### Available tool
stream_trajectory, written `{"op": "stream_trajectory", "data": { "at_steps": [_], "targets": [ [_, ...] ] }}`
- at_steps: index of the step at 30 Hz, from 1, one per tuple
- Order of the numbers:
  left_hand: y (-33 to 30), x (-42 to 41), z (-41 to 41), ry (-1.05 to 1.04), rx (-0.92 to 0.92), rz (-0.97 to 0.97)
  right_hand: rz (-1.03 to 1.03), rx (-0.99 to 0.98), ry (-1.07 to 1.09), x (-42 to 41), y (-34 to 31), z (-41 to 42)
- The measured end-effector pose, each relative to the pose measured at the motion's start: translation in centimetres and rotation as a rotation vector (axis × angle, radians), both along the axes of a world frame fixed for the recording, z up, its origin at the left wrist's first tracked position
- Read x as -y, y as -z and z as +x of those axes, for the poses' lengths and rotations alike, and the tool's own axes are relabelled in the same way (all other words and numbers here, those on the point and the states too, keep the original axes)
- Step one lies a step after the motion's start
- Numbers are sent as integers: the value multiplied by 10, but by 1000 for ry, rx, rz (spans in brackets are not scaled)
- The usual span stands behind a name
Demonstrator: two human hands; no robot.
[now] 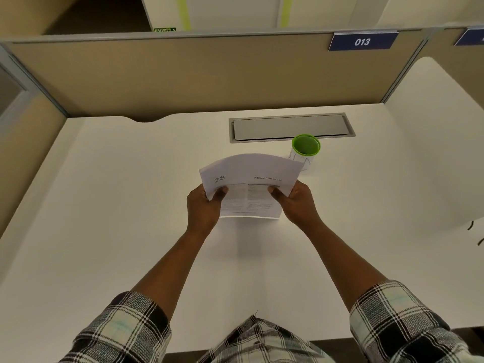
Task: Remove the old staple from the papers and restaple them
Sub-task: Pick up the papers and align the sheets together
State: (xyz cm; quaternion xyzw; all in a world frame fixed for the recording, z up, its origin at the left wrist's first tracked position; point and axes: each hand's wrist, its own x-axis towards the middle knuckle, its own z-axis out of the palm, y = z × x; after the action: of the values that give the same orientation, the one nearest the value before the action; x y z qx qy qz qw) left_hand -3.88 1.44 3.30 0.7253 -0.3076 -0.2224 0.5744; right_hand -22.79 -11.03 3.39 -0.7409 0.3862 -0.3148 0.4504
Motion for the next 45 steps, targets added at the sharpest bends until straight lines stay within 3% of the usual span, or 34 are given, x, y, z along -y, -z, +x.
{"op": "stream_trajectory", "data": {
  "at_steps": [12, 17, 21, 32, 39, 45],
  "targets": [
    [0, -2, 5, 47, -13, 73, 18, -27, 8, -2, -2, -1],
    [-5, 2, 9, 108, -107, 141, 52, -94, -8, 6, -8, 0],
    [-4, 2, 10, 37, -193, 224, 147, -158, -34, 8, -6, 0],
    [-23, 16, 41, -137, -183, 74, 195, -310, -108, 4, -6, -7],
    [-27, 19, 41, -164, -138, 56, 224, -296, -89, 2, -7, -9],
    [-25, 20, 40, -176, -240, 28, 248, -267, -88, 3, -8, -9]
  ]
}}
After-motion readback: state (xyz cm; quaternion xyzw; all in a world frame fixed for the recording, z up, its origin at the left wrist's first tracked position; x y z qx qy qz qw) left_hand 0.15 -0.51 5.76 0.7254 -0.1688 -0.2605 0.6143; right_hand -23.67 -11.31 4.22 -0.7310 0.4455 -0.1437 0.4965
